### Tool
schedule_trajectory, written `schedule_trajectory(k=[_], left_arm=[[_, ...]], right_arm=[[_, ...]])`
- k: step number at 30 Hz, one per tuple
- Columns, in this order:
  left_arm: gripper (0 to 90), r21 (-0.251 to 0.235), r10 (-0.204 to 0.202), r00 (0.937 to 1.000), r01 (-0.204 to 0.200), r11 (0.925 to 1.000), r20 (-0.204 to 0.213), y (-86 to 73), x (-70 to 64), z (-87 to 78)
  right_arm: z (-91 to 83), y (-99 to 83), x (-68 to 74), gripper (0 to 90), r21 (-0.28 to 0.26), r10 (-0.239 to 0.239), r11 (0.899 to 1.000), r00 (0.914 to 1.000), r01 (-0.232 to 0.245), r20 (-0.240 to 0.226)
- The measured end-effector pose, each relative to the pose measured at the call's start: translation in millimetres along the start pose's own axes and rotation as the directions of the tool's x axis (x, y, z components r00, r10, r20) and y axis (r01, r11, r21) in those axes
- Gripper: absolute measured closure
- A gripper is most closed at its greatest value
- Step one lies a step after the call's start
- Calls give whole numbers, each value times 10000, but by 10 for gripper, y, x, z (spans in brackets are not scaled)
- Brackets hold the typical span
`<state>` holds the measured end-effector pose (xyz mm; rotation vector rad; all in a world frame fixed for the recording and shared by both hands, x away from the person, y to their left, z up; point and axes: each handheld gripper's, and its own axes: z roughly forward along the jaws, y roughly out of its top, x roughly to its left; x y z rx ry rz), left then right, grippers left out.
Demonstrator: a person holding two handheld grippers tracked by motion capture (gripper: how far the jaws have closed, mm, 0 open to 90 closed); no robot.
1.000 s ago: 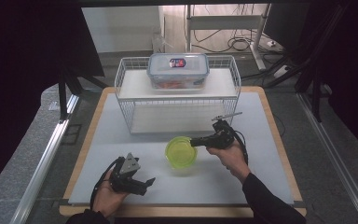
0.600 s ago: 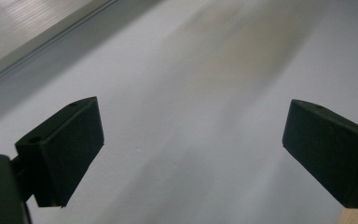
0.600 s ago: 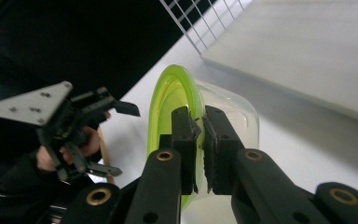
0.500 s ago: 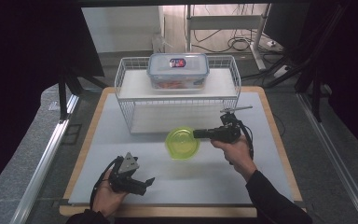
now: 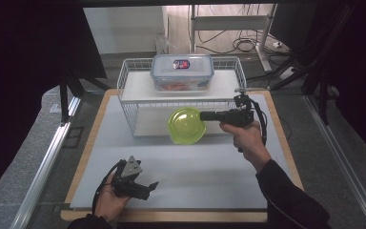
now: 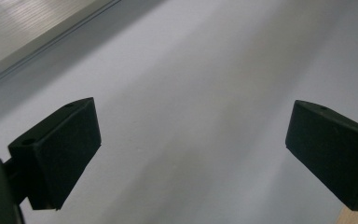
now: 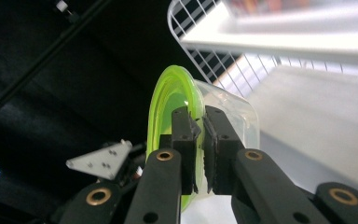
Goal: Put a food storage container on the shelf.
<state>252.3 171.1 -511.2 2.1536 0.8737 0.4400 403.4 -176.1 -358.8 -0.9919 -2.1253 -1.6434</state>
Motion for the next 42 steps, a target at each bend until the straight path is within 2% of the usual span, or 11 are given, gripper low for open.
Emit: schedule_trajectory(k=[6,9,15,16,17,25,35,37,39,41,42], left_arm=[[30,-171,-144,9998,146,9997,97,-1,8,-7],[30,-101,-115,9998,117,9999,157,-2,4,0],[30,-74,-25,9999,26,10000,168,1,-9,5],[30,-88,-20,9999,22,10000,161,1,-10,3],[30,-108,-17,9999,19,9999,161,2,-9,1],[33,-212,183,9996,-179,9996,226,9,-41,-2],[37,-252,192,9994,-185,9995,298,9,-42,-9],[37,-227,207,9993,-200,9995,321,10,-47,-4],[37,-192,245,9992,-239,9995,315,11,-52,1],[37,-175,252,9991,-246,9995,343,13,-57,5],[37,-174,254,9991,-249,9995,332,13,-58,7]], right_arm=[[-85,410,137,842,-603,-89,9981,10000,87,-18],[-104,540,172,841,-827,-124,9965,9999,124,4],[-127,925,217,842,-1408,-97,9899,9994,142,326],[-118,1049,211,841,-1597,-18,9871,9987,99,509],[-118,1049,211,841,-1597,-18,9871,9987,99,509],[23,1430,56,841,-2135,434,9767,9935,-201,1052],[259,1676,-196,832,-2321,1340,9666,9863,-1087,961],[278,1696,-205,813,-2362,1367,9660,9832,-1052,1212],[286,1711,-192,790,-2327,1206,9696,9752,-756,1856],[293,1721,-185,758,-2289,1051,9724,9618,-461,2529],[296,1722,-191,745,-2240,1041,9735,9607,-455,2573]])
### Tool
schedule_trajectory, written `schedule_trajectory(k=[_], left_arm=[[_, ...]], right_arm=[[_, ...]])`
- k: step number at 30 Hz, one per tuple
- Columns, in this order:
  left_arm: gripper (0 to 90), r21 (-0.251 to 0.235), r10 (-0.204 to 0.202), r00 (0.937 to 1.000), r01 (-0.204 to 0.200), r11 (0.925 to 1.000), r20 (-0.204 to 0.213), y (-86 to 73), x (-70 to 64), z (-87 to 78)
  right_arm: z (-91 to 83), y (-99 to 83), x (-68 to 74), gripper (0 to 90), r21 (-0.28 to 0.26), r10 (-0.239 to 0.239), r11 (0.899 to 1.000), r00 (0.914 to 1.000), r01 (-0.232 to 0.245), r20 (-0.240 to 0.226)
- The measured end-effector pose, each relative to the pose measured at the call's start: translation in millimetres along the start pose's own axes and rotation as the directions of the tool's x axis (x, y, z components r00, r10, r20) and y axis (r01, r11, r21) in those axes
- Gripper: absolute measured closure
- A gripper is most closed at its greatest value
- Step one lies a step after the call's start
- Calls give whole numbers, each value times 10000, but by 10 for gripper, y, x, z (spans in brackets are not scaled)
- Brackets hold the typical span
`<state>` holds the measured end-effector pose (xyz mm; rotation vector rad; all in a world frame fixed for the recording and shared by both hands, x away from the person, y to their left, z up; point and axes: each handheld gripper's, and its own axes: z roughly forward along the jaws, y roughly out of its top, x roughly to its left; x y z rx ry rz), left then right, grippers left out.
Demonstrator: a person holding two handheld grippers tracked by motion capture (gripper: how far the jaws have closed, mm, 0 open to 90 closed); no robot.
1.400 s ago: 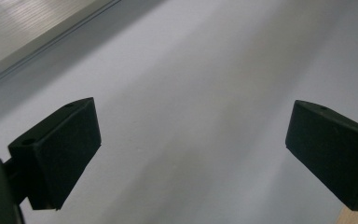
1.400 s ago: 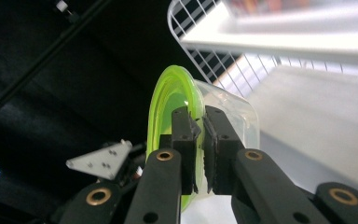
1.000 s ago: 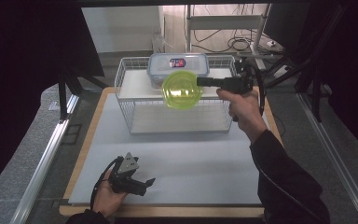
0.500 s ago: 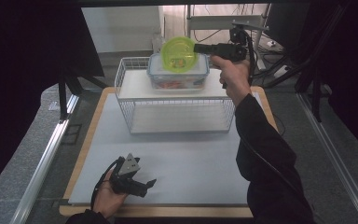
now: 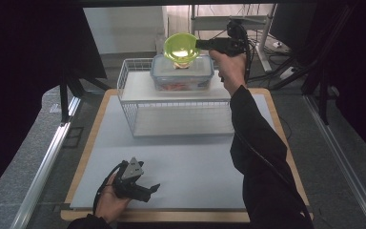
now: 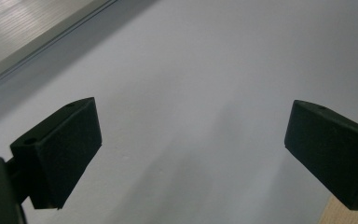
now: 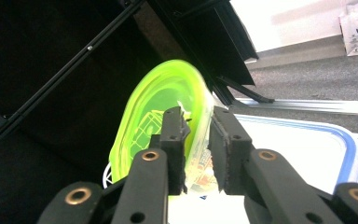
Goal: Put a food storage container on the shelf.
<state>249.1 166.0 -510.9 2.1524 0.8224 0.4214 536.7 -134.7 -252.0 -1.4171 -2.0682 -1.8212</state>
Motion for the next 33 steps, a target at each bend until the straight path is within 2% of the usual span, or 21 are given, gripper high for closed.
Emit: schedule_trajectory(k=[4,11,21,24,29,33], left_arm=[[38,101,28,10000,-28,9999,39,-1,0,11],[39,273,68,9999,-70,9996,88,-5,-6,35],[40,438,202,9997,-206,9988,99,-4,-20,53],[40,451,195,9998,-199,9988,95,-5,-19,52],[40,491,216,9997,-222,9985,117,-6,-22,57],[40,456,190,9998,-195,9988,104,-6,-19,53]], right_arm=[[13,-4,-13,712,-11,-26,10000,9996,26,292],[46,-24,-22,694,148,-15,9999,9996,11,284],[79,-51,-5,670,543,257,9982,9996,-250,-122],[80,-49,12,656,542,98,9985,9999,-102,70],[74,-43,2,581,372,33,9993,9996,-44,298],[56,-39,4,510,190,-297,9994,9982,287,513]])
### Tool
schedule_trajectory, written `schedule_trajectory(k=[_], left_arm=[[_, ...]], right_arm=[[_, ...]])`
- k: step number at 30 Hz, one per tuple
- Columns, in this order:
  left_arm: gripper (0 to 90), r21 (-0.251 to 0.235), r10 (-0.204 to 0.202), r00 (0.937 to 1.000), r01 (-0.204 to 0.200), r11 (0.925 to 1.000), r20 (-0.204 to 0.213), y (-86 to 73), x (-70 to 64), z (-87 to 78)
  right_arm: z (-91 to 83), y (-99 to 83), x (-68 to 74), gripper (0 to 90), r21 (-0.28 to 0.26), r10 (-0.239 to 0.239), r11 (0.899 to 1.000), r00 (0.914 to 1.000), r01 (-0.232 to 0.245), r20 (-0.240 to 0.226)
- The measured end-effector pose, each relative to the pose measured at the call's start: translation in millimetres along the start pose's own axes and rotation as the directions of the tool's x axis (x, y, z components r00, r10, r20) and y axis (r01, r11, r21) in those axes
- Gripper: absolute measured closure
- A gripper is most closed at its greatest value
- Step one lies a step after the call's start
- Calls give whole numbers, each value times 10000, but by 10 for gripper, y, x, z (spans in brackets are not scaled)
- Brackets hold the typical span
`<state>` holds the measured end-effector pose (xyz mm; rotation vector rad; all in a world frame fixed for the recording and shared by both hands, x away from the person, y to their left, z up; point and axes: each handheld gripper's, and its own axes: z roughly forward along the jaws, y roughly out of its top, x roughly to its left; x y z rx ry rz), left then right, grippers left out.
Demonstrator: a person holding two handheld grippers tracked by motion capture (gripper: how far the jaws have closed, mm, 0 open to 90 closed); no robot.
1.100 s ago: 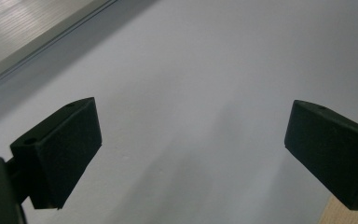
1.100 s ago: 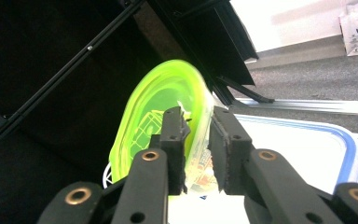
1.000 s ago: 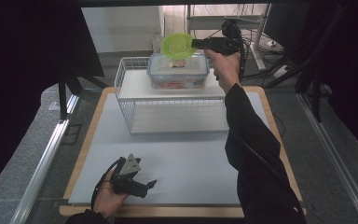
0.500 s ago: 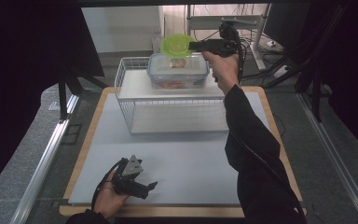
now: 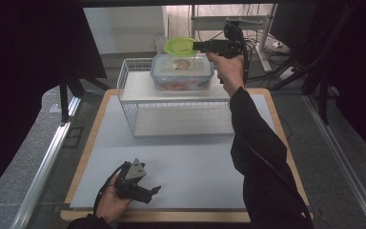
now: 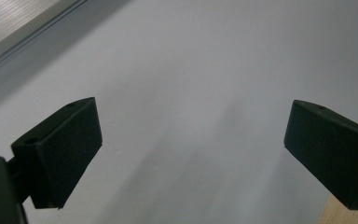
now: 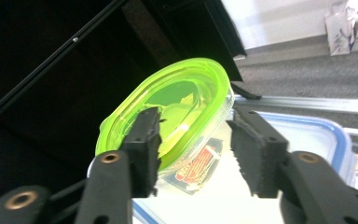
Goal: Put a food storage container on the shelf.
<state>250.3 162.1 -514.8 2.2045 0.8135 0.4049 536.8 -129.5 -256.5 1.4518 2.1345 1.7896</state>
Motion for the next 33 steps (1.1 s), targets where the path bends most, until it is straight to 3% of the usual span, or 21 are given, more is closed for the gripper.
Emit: schedule_trajectory(k=[5,7,10,13,16,25,33], left_arm=[[40,-22,-33,10000,33,10000,13,-2,2,0],[39,-32,-3,10000,3,10000,-15,0,-3,-3],[39,-86,-46,10000,46,10000,7,3,-2,-6],[38,-81,-100,9999,100,9999,15,2,4,-7],[35,-227,-209,9997,211,9995,101,5,11,-19],[23,-435,-271,9995,278,9987,173,-4,24,-23],[15,-548,132,9997,-121,9984,204,-11,8,-13]], right_arm=[[-82,-6,50,366,-53,-677,9977,9974,678,244],[-165,-38,85,307,-190,-1252,9918,9903,1265,601],[-252,-107,100,245,-205,-1711,9848,9834,1726,597],[-352,-240,114,204,-26,-2399,9706,9688,2405,629],[-459,-413,105,177,-93,-3023,9528,9507,3036,690],[-763,-1016,67,117,165,-3927,9197,9187,3924,425],[-928,-1492,76,76,682,-4507,8919,8913,4471,498]])
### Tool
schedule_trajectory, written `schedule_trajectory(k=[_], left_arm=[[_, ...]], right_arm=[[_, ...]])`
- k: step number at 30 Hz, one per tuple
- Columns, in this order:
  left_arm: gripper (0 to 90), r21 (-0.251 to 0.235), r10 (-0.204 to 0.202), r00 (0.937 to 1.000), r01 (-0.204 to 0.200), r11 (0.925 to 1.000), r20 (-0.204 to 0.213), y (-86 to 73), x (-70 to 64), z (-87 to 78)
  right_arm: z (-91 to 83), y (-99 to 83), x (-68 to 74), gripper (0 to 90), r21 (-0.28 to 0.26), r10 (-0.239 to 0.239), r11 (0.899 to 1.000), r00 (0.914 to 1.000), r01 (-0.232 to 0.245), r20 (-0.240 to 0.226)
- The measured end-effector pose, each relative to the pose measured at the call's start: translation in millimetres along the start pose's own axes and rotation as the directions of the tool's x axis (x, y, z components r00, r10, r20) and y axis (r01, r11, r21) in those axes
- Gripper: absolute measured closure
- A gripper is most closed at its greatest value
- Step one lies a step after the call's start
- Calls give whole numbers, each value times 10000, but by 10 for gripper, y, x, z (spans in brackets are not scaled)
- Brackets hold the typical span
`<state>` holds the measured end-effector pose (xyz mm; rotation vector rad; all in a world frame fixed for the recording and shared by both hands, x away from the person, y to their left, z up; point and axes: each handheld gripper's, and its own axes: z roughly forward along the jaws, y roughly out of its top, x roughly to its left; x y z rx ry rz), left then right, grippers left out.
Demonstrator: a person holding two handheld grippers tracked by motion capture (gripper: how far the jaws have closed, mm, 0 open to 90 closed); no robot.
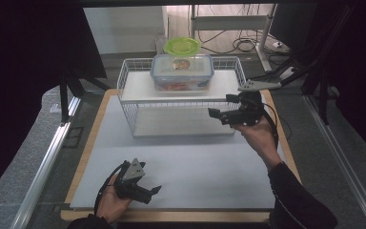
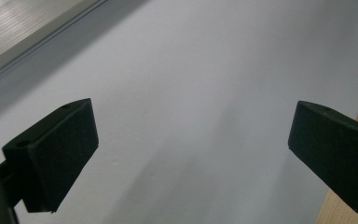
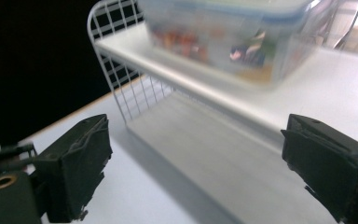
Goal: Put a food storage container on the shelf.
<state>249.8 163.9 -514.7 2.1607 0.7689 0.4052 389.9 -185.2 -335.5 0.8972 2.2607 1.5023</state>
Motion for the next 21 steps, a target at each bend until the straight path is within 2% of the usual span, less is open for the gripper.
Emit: schedule_trajectory(k=[4,9,11,14,16,18,19,21], left_arm=[[8,-117,-5,10000,6,9999,85,-9,2,6],[2,-82,-76,9999,77,9999,68,-20,13,16],[2,-32,-46,10000,46,10000,13,-22,12,22],[2,110,133,9997,-131,9999,-187,-28,6,38],[2,200,351,9987,-344,9992,-357,-30,-4,44],[2,202,482,9977,-473,9987,-480,-24,-19,44],[2,177,516,9976,-508,9986,-462,-20,-23,44],[2,175,563,9971,-554,9983,-504,-15,-27,46]], right_arm=[[-40,-259,97,60,145,-209,9997,9998,209,33],[-32,-708,181,42,616,-570,9965,9982,558,191],[-28,-922,192,35,774,-499,9958,9987,491,84],[-11,-1271,188,35,910,-290,9955,9994,271,193],[32,-1517,182,37,1385,-481,9895,9981,423,386],[69,-1654,171,37,1883,-551,9810,9975,457,448],[87,-1697,163,36,2152,-577,9754,9974,471,436],[110,-1721,155,35,2222,-485,9743,9978,373,455]])
